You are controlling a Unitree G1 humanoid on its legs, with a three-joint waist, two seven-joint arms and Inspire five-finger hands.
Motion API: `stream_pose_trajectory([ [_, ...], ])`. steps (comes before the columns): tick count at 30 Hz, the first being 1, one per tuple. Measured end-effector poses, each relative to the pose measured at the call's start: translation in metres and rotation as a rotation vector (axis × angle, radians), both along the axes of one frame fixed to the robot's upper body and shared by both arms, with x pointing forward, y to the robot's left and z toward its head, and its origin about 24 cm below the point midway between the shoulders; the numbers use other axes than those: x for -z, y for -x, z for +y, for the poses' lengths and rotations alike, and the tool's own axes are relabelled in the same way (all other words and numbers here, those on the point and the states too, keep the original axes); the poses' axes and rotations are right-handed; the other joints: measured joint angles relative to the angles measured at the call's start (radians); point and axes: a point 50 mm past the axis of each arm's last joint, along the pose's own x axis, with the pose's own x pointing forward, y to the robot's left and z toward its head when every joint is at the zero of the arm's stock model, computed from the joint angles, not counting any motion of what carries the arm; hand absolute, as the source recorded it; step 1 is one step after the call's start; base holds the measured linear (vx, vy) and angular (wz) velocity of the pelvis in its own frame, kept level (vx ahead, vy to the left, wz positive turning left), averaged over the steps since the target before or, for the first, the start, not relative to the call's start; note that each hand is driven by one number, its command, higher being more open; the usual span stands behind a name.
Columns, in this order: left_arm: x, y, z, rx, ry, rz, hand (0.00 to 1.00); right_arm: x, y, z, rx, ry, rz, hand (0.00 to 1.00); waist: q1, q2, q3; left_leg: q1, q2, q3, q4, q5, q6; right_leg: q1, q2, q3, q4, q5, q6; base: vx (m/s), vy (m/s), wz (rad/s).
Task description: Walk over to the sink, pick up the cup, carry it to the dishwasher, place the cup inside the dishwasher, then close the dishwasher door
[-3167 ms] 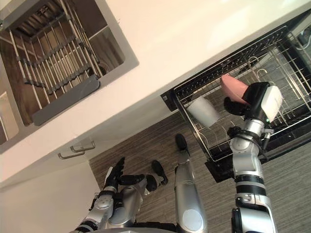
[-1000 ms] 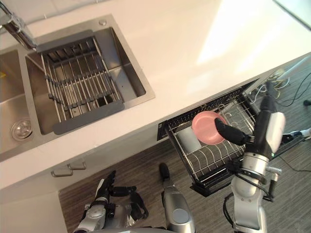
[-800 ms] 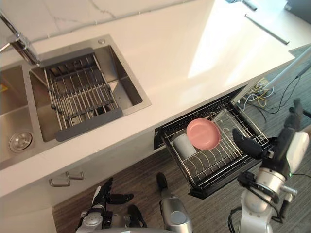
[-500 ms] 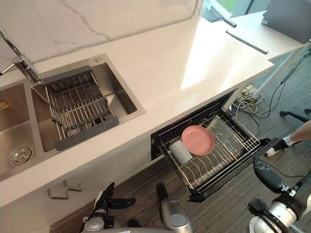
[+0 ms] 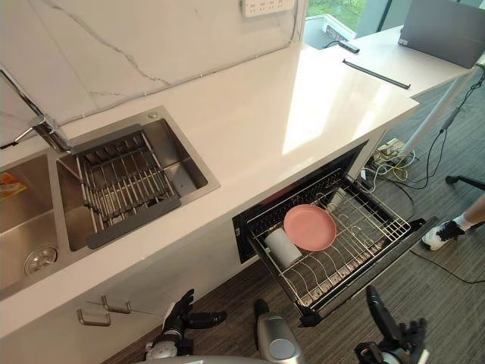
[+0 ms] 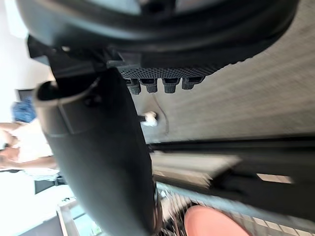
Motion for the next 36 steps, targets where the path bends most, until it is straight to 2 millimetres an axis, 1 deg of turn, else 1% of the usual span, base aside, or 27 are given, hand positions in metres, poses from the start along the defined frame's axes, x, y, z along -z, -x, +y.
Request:
stream_pose_trajectory([
  [2,0.000,0.000,0.001,0.003,0.001,-0.002,1.00,0.005,-0.007,0.010,-0.060,-0.037,-0.020,1.00,0.004,0.003,-0.001,0.002,0.004,0.000,0.000,0.000,-0.002,0.000,-0.004,-0.013,0.007,-0.004,-0.002,0.04,-0.015,0.01],
  [4,-0.001,-0.002,0.000,0.008,0.004,-0.006,1.00,0.007,-0.018,0.021,-0.140,-0.059,-0.047,1.00,0.017,0.004,-0.001,0.003,0.008,-0.003,0.000,0.000,-0.007,-0.001,-0.005,-0.026,0.014,-0.006,-0.003,0.04,-0.020,0.04],
  [6,-0.001,-0.004,0.000,0.014,0.009,-0.010,1.00,0.007,-0.024,0.026,-0.175,-0.067,-0.057,1.00,0.029,0.004,-0.001,0.006,0.011,-0.007,-0.001,0.000,-0.010,-0.001,-0.005,-0.032,0.019,-0.010,-0.001,0.05,-0.032,0.07],
  [7,-0.002,-0.004,0.000,0.017,0.011,-0.013,1.00,0.008,-0.024,0.026,-0.174,-0.070,-0.055,1.00,0.035,0.004,-0.001,0.007,0.012,-0.009,-0.002,0.000,-0.012,-0.001,-0.005,-0.036,0.024,-0.013,-0.003,0.05,-0.033,0.06],
  [15,-0.002,-0.005,0.004,0.030,-0.004,-0.015,1.00,0.008,-0.026,0.028,-0.188,-0.087,-0.077,1.00,0.043,0.005,0.000,0.000,0.014,-0.028,-0.005,0.001,-0.018,-0.002,-0.012,-0.054,0.031,-0.017,-0.007,0.02,-0.015,0.07],
  [18,-0.002,-0.006,0.007,0.042,-0.017,-0.017,1.00,0.006,-0.029,0.029,-0.201,-0.084,-0.083,1.00,0.053,0.007,-0.001,-0.009,0.014,-0.043,-0.005,0.004,-0.021,-0.002,-0.018,-0.069,0.026,-0.017,-0.007,0.01,-0.027,0.15],
  [20,-0.002,-0.006,0.009,0.044,-0.022,-0.015,1.00,0.005,-0.032,0.030,-0.227,-0.079,-0.086,1.00,0.053,0.011,-0.001,-0.015,0.012,-0.057,-0.012,0.009,-0.023,-0.002,-0.023,-0.080,0.019,-0.017,-0.006,0.01,-0.024,0.20],
  [23,-0.001,-0.004,0.011,0.061,-0.035,-0.006,1.00,0.002,-0.039,0.029,-0.269,-0.059,-0.094,1.00,0.056,0.026,-0.010,-0.020,0.005,-0.085,-0.043,0.031,-0.022,-0.001,-0.029,-0.099,0.001,-0.015,-0.005,0.03,-0.020,0.22],
  [25,0.000,-0.003,0.014,0.080,-0.046,-0.002,1.00,-0.002,-0.053,0.030,-0.332,-0.038,-0.105,1.00,0.060,0.034,-0.010,-0.028,0.000,-0.109,-0.074,0.054,-0.023,-0.002,-0.034,-0.120,-0.015,-0.006,-0.007,0.04,-0.027,0.28],
  [27,0.000,-0.003,0.016,0.094,-0.053,0.001,1.00,-0.004,-0.061,0.032,-0.368,-0.029,-0.110,1.00,0.062,0.034,-0.010,-0.037,-0.001,-0.122,-0.086,0.065,-0.022,-0.002,-0.036,-0.131,-0.031,0.003,-0.008,0.02,-0.020,0.23],
  [29,0.001,-0.004,0.019,0.110,-0.061,0.007,1.00,-0.008,-0.080,0.031,-0.446,0.016,-0.112,1.00,0.066,0.036,-0.010,-0.054,-0.008,-0.151,-0.107,0.090,-0.018,-0.001,-0.043,-0.153,-0.064,0.024,-0.010,0.01,-0.014,0.32],
  [30,0.001,-0.005,0.020,0.121,-0.065,0.007,1.00,-0.011,-0.088,0.031,-0.473,0.033,-0.117,1.00,0.075,0.038,-0.009,-0.059,-0.009,-0.157,-0.111,0.096,-0.018,0.001,-0.044,-0.159,-0.079,0.034,-0.010,-0.01,-0.010,0.29],
  [31,0.001,-0.005,0.021,0.124,-0.069,0.006,1.00,-0.014,-0.099,0.030,-0.508,0.048,-0.124,1.00,0.082,0.042,-0.007,-0.069,-0.009,-0.167,-0.115,0.103,-0.016,0.005,-0.046,-0.168,-0.100,0.047,-0.011,-0.02,-0.009,0.26],
  [32,0.001,-0.005,0.021,0.124,-0.070,0.007,1.00,-0.017,-0.105,0.029,-0.530,0.061,-0.128,1.00,0.083,0.048,-0.005,-0.076,-0.010,-0.181,-0.116,0.109,-0.014,0.013,-0.050,-0.182,-0.117,0.056,-0.012,-0.03,-0.010,0.31],
  [35,0.001,-0.004,0.023,0.131,-0.075,0.010,1.00,-0.022,-0.118,0.026,-0.604,0.122,-0.103,1.00,0.090,0.061,-0.004,-0.089,-0.011,-0.220,-0.120,0.123,-0.012,0.032,-0.058,-0.216,-0.155,0.072,-0.013,-0.02,-0.016,0.41],
  [36,0.002,-0.002,0.025,0.141,-0.085,0.015,1.00,-0.025,-0.124,0.026,-0.658,0.159,-0.084,1.00,0.103,0.066,-0.006,-0.100,-0.010,-0.232,-0.121,0.130,-0.012,0.036,-0.059,-0.229,-0.174,0.082,-0.016,-0.03,-0.027,0.26],
])
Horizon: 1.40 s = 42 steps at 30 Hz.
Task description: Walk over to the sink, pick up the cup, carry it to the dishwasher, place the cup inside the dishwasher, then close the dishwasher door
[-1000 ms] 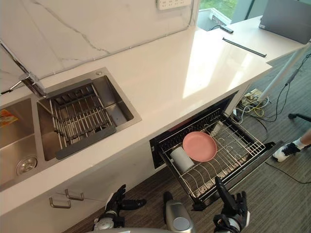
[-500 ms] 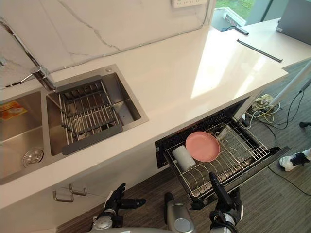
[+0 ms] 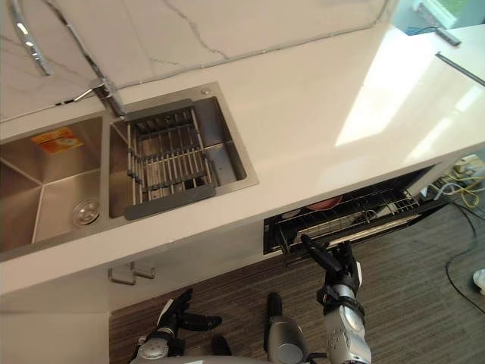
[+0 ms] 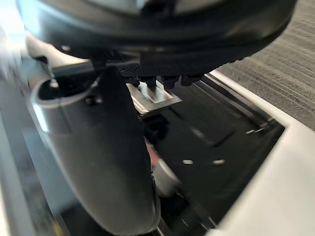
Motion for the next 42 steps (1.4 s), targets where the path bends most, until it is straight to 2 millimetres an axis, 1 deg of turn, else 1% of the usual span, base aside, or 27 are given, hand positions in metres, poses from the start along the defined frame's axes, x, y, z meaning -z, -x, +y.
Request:
stream_pose_trajectory([
  [3,0.000,0.001,0.003,0.002,-0.009,0.001,1.00,-0.003,-0.010,0.004,-0.109,0.080,0.018,1.00,0.002,0.003,-0.001,-0.021,0.001,-0.044,-0.008,0.020,0.000,0.018,-0.004,-0.043,-0.043,0.014,0.004,-0.03,-0.037,0.43],
  [5,0.000,0.000,0.004,0.003,-0.009,-0.002,1.00,-0.004,-0.018,0.004,-0.141,0.114,0.028,1.00,0.003,0.003,-0.001,-0.025,0.001,-0.061,-0.012,0.026,-0.001,0.026,-0.005,-0.058,-0.058,0.019,0.001,-0.03,-0.025,0.28],
  [7,-0.001,0.000,0.004,0.008,-0.006,-0.006,1.00,-0.008,-0.029,-0.004,-0.179,0.191,0.047,1.00,0.004,0.004,0.000,-0.041,0.003,-0.087,-0.014,0.030,-0.007,0.037,-0.006,-0.082,-0.085,0.030,-0.002,-0.03,-0.012,0.30],
  [8,-0.001,0.000,0.004,0.007,-0.006,-0.007,1.00,-0.009,-0.031,-0.006,-0.190,0.210,0.051,1.00,0.005,0.004,0.000,-0.044,0.003,-0.093,-0.014,0.031,-0.008,0.038,-0.006,-0.089,-0.092,0.033,-0.002,-0.01,-0.007,0.29],
  [10,-0.001,-0.001,0.004,0.009,-0.005,-0.007,1.00,-0.013,-0.038,-0.013,-0.233,0.288,0.065,1.00,0.005,0.005,0.000,-0.059,0.004,-0.111,-0.015,0.044,-0.002,0.040,-0.005,-0.106,-0.113,0.045,-0.006,0.01,-0.003,0.21],
  [12,-0.001,-0.001,0.004,0.012,-0.004,-0.005,1.00,-0.013,-0.039,-0.017,-0.247,0.322,0.085,1.00,0.003,0.006,0.001,-0.062,0.006,-0.122,-0.016,0.048,-0.003,0.043,-0.004,-0.117,-0.115,0.051,-0.015,0.03,0.007,0.17],
  [15,0.000,0.000,0.003,0.025,-0.007,-0.004,1.00,-0.011,-0.037,-0.021,-0.285,0.384,0.119,1.00,-0.001,0.005,0.001,-0.055,0.006,-0.131,-0.015,0.048,-0.004,0.064,0.001,-0.125,-0.132,0.053,-0.015,0.01,0.007,0.09],
  [16,-0.001,-0.001,0.003,0.032,-0.008,-0.006,1.00,-0.012,-0.039,-0.022,-0.303,0.411,0.125,1.00,-0.001,0.005,0.001,-0.058,0.006,-0.131,-0.014,0.049,-0.004,0.069,0.002,-0.125,-0.149,0.058,-0.010,0.00,0.000,0.00],
  [21,-0.001,-0.002,0.003,0.044,-0.006,-0.006,1.00,-0.015,-0.043,-0.024,-0.336,0.466,0.136,1.00,-0.005,0.004,0.003,-0.062,0.007,-0.133,-0.014,0.047,-0.011,0.089,0.009,-0.120,-0.198,0.077,-0.014,-0.01,0.003,-0.01],
  [24,-0.002,-0.004,0.003,0.044,-0.007,-0.015,1.00,-0.016,-0.044,-0.025,-0.357,0.498,0.137,1.00,-0.009,0.001,0.019,-0.057,0.010,-0.142,-0.014,0.048,-0.013,0.103,0.015,-0.118,-0.210,0.078,-0.017,0.00,0.006,0.05],
  [27,-0.002,-0.004,0.003,0.044,-0.007,-0.017,1.00,-0.017,-0.037,-0.026,-0.377,0.507,0.132,1.00,-0.010,-0.001,0.021,-0.057,0.017,-0.148,-0.015,0.048,-0.016,0.104,0.023,-0.124,-0.210,0.078,-0.017,0.03,0.007,0.07],
  [29,-0.002,-0.004,0.003,0.043,-0.008,-0.018,1.00,-0.016,-0.030,-0.028,-0.387,0.519,0.138,1.00,-0.009,-0.001,0.022,-0.055,0.019,-0.159,-0.018,0.052,-0.019,0.111,0.028,-0.136,-0.210,0.076,-0.019,0.06,0.018,0.17],
  [31,-0.002,-0.004,0.003,0.042,-0.008,-0.016,1.00,-0.012,-0.016,-0.032,-0.392,0.532,0.162,1.00,-0.009,-0.002,0.022,-0.038,0.028,-0.185,-0.028,0.055,-0.022,0.136,0.037,-0.161,-0.209,0.062,-0.022,0.10,0.025,0.30],
  [34,-0.002,-0.004,0.004,0.036,-0.010,-0.016,1.00,-0.006,-0.002,-0.036,-0.408,0.567,0.200,1.00,-0.008,-0.004,0.023,-0.012,0.039,-0.203,-0.045,0.055,-0.026,0.162,0.046,-0.182,-0.209,0.049,-0.022,0.10,0.035,0.23],
  [37,-0.002,-0.004,0.005,0.034,-0.012,-0.017,1.00,-0.002,0.007,-0.037,-0.426,0.609,0.228,1.00,-0.009,-0.006,0.022,0.000,0.043,-0.212,-0.051,0.053,-0.030,0.178,0.051,-0.193,-0.209,0.041,-0.024,0.09,0.047,0.11],
  [39,-0.003,-0.004,0.009,0.035,-0.023,-0.020,1.00,0.001,0.013,-0.038,-0.438,0.649,0.252,1.00,-0.009,-0.014,0.020,0.005,0.045,-0.222,-0.054,0.051,-0.031,0.186,0.056,-0.201,-0.209,0.037,-0.023,0.07,0.036,0.17],
  [40,-0.004,-0.004,0.015,0.034,-0.038,-0.021,1.00,0.007,0.019,-0.038,-0.446,0.667,0.284,1.00,-0.009,-0.025,0.017,0.010,0.047,-0.232,-0.054,0.051,-0.032,0.196,0.058,-0.203,-0.209,0.034,-0.023,0.06,0.041,0.19],
  [42,-0.004,-0.004,0.022,0.029,-0.059,-0.021,1.00,0.014,0.025,-0.038,-0.447,0.672,0.318,1.00,-0.006,-0.039,0.008,0.015,0.049,-0.243,-0.054,0.051,-0.032,0.208,0.060,-0.202,-0.208,0.031,-0.022,0.04,0.045,0.20],
])
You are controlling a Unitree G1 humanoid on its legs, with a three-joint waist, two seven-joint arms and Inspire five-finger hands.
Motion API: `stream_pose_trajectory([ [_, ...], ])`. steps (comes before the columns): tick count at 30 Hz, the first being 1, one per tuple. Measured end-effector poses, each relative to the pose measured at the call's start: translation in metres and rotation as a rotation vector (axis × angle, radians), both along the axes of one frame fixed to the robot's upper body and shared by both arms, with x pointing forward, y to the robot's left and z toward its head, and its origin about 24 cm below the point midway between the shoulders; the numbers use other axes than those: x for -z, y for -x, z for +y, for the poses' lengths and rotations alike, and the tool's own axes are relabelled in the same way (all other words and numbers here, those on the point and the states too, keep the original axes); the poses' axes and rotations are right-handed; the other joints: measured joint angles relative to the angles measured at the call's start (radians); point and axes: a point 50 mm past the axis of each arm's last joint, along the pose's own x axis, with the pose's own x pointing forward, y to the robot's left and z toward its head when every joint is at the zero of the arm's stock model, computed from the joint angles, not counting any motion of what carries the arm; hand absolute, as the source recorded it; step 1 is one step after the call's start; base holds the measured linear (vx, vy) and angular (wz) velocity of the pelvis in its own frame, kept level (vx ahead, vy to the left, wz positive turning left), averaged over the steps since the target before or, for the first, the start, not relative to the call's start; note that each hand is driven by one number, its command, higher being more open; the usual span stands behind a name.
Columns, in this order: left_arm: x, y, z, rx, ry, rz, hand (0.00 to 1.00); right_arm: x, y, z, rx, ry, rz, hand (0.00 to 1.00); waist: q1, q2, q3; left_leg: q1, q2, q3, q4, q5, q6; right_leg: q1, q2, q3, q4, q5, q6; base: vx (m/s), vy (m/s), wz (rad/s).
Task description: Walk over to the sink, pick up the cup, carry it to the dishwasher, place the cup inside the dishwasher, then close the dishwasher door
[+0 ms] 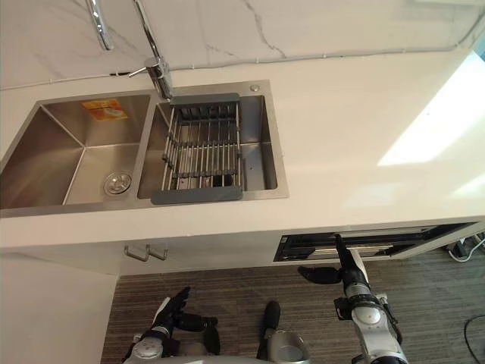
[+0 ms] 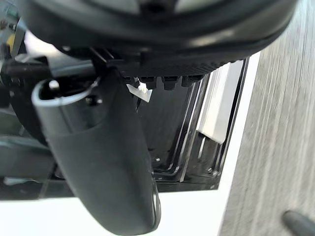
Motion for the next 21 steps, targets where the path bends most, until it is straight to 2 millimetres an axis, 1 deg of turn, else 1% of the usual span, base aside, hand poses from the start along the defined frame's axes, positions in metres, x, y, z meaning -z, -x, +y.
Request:
stream_pose_trajectory([
  [3,-0.001,0.002,0.010,-0.017,-0.025,-0.002,1.00,0.012,0.006,0.004,0.023,0.002,0.033,1.00,0.010,-0.021,-0.019,0.002,0.000,-0.004,0.001,0.000,0.000,0.005,-0.001,0.001,-0.001,-0.003,0.002,0.01,0.049,0.07],
  [4,-0.001,0.004,0.011,-0.029,-0.026,-0.001,1.00,0.014,0.007,0.006,0.025,0.004,0.044,1.00,0.010,-0.024,-0.022,0.003,-0.001,-0.004,0.002,0.000,0.000,0.006,-0.001,0.001,-0.001,-0.004,0.004,-0.01,0.045,0.04],
  [5,0.000,0.007,0.014,-0.044,-0.025,0.004,1.00,0.022,0.013,0.009,0.026,0.000,0.081,1.00,0.011,-0.028,-0.031,0.003,-0.001,-0.006,0.004,0.000,0.000,0.008,-0.003,0.001,-0.001,-0.005,0.004,-0.01,0.045,0.05],
  [7,-0.001,0.008,0.014,-0.056,-0.019,0.002,1.00,0.041,0.029,0.021,0.041,-0.033,0.177,1.00,0.016,-0.029,-0.034,0.011,-0.003,-0.014,0.006,0.000,0.000,0.021,-0.007,-0.005,-0.001,-0.010,0.007,-0.02,0.049,0.10],
  [8,-0.001,0.008,0.014,-0.058,-0.017,-0.001,1.00,0.046,0.033,0.024,0.054,-0.050,0.201,1.00,0.018,-0.028,-0.035,0.011,-0.004,-0.016,0.007,0.000,0.000,0.023,-0.008,-0.006,-0.001,-0.011,0.008,-0.03,0.042,0.09],
  [9,-0.001,0.009,0.015,-0.078,-0.012,-0.003,1.00,0.057,0.047,0.033,0.081,-0.087,0.264,1.00,0.028,-0.024,-0.038,0.008,-0.005,-0.019,0.010,0.000,0.000,0.023,-0.012,-0.008,-0.001,-0.014,0.011,-0.03,0.043,0.05],
  [10,-0.001,0.009,0.016,-0.095,-0.008,-0.004,1.00,0.061,0.053,0.036,0.088,-0.097,0.286,1.00,0.030,-0.024,-0.038,0.007,-0.006,-0.021,0.010,0.000,0.000,0.023,-0.013,-0.009,-0.001,-0.015,0.010,-0.03,0.043,0.08],
  [11,-0.001,0.010,0.019,-0.125,-0.004,-0.006,1.00,0.066,0.062,0.040,0.102,-0.112,0.320,1.00,0.033,-0.023,-0.038,0.005,-0.007,-0.025,0.010,0.001,-0.001,0.024,-0.015,-0.013,-0.001,-0.016,0.010,-0.02,0.041,0.08],
  [13,-0.001,0.013,0.023,-0.159,-0.002,-0.002,1.00,0.069,0.070,0.039,0.132,-0.121,0.345,1.00,0.032,-0.023,-0.039,0.004,-0.010,-0.029,0.010,0.001,0.000,0.024,-0.018,-0.017,0.000,-0.015,0.010,-0.01,0.025,0.06],
  [16,0.001,0.022,0.026,-0.187,0.002,0.017,1.00,0.070,0.081,0.025,0.246,-0.114,0.353,1.00,0.032,-0.027,-0.060,0.001,-0.016,-0.040,0.008,0.004,0.003,0.024,-0.025,-0.026,0.002,-0.016,0.012,0.01,0.043,0.09],
  [18,0.002,0.025,0.026,-0.199,0.005,0.022,1.00,0.068,0.082,0.019,0.311,-0.109,0.341,1.00,0.034,-0.029,-0.064,0.005,-0.018,-0.043,0.006,0.005,0.005,0.024,-0.028,-0.028,0.014,-0.020,0.016,0.02,0.046,0.06],
  [21,0.003,0.030,0.029,-0.223,0.005,0.032,1.00,0.068,0.081,0.019,0.329,-0.112,0.334,1.00,0.034,-0.036,-0.068,0.010,-0.018,-0.042,0.002,0.007,0.005,0.024,-0.029,-0.026,0.018,-0.021,0.016,0.01,0.027,0.00],
])
